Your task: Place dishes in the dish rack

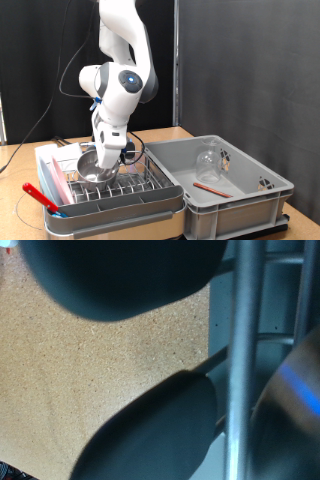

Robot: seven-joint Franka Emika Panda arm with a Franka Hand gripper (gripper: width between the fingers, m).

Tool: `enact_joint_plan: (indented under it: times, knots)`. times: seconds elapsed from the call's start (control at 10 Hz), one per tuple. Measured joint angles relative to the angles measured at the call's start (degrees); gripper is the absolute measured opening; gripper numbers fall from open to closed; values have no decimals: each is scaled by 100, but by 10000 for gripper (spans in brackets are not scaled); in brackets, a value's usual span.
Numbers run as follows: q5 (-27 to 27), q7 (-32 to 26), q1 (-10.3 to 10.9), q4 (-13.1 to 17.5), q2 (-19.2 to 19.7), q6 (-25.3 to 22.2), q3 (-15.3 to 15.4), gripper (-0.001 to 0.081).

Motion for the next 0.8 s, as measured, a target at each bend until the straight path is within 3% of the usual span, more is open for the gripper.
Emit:
enact_joint_plan:
  times: [0.2,0.3,0.4,0.5,0.6,0.8]
  knots:
    - [-15,-1,-19,4,91,105,-16,786]
    - [-27,-2,-20,-3,82,33,-18,616]
    - [-27,-5,-20,-11,51,-59,-18,616]
    - [-22,-12,-19,-23,14,-108,-17,416]
    - [-15,-27,-17,-24,2,-91,-17,345]
    - [4,-54,-17,-25,-7,-86,-24,345]
